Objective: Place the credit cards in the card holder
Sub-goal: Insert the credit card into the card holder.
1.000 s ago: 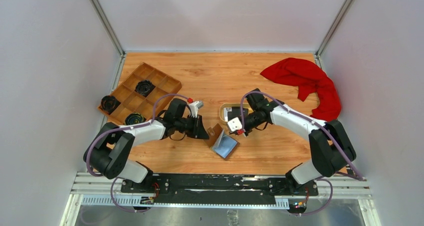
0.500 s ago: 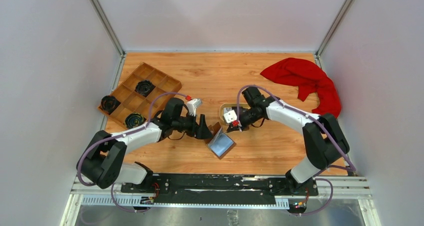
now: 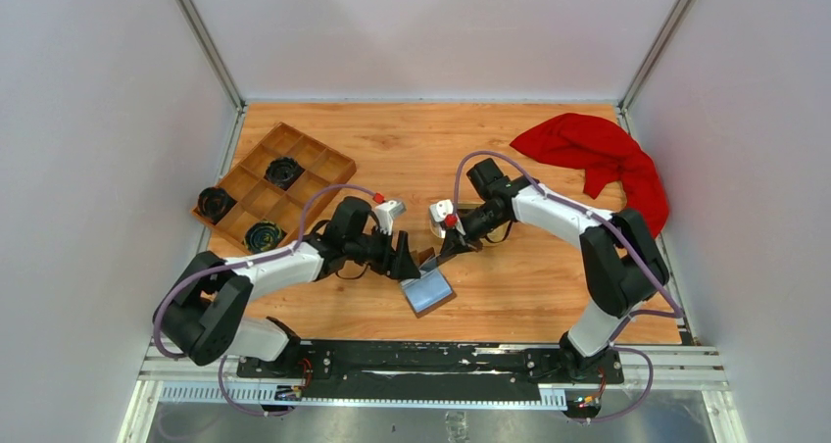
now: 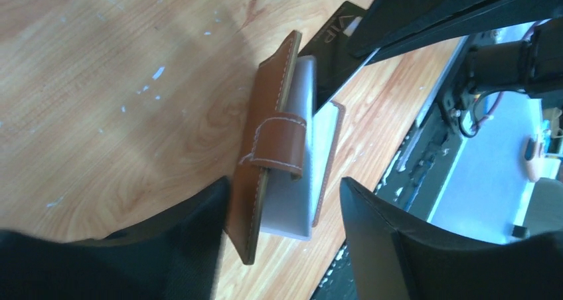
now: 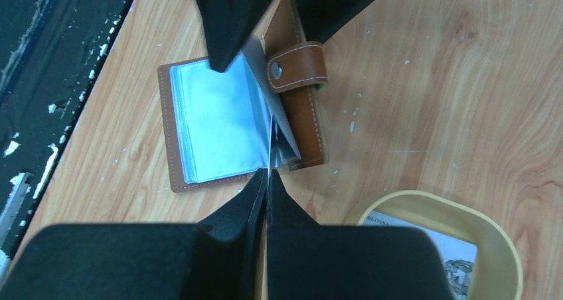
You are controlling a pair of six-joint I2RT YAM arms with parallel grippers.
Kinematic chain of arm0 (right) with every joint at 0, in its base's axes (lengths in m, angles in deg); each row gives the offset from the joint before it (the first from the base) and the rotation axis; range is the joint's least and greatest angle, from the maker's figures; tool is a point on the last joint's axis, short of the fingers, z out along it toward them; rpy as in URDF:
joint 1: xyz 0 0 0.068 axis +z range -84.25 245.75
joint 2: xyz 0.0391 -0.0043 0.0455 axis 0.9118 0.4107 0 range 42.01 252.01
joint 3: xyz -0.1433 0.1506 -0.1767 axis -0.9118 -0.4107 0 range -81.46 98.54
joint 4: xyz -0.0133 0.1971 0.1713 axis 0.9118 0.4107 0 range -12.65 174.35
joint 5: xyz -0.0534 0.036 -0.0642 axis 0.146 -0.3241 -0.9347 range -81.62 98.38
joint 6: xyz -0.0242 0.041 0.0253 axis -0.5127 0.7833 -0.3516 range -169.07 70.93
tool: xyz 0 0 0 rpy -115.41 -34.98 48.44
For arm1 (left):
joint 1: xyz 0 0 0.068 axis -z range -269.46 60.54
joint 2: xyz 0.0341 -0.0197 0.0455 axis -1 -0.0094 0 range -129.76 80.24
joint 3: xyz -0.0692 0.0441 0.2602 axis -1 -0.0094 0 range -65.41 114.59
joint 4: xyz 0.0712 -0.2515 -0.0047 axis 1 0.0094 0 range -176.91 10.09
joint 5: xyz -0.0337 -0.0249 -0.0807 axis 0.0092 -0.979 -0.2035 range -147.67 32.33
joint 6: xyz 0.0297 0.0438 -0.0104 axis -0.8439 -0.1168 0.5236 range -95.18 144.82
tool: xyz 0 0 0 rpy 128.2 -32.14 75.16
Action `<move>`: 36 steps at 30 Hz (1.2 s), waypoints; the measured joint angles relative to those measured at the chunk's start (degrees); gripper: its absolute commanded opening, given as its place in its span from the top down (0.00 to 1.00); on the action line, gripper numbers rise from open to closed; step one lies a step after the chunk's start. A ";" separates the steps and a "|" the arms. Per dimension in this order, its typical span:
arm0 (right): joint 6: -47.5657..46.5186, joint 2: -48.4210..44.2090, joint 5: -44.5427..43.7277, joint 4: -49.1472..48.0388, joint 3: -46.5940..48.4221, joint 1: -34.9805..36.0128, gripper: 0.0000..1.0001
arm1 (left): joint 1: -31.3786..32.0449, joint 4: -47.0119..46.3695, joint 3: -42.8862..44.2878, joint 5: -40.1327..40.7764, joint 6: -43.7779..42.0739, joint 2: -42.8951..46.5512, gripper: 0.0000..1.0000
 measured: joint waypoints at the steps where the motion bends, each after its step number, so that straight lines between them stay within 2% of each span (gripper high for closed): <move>1: 0.31 0.22 0.13 0.24 0.17 0.00 1.00 | 0.02 0.04 0.00 0.20 0.20 -0.37 0.43; 9: 1.44 1.29 0.52 1.44 0.85 0.00 1.00 | 0.09 0.68 0.07 1.66 -0.48 -2.97 0.66; 12: 1.75 1.55 0.48 1.57 1.22 0.00 1.00 | 0.09 2.21 0.37 2.58 -1.18 -2.97 0.83; 14: 2.03 1.57 0.46 1.68 1.31 0.00 1.00 | 0.13 3.54 0.90 3.21 -1.64 -2.97 0.89; 23: 3.37 2.60 2.84 7.32 4.94 -1.25 1.00 | 0.96 7.26 2.19 4.98 -5.22 1.44 0.98; 30: 2.23 6.32 7.65 15.45 8.87 -1.84 1.00 | 5.90 7.76 2.19 7.32 -10.97 7.87 0.99; 36: 0.57 4.15 9.94 19.19 8.85 -4.26 1.00 | 6.99 7.80 2.08 8.07 -13.51 8.41 1.00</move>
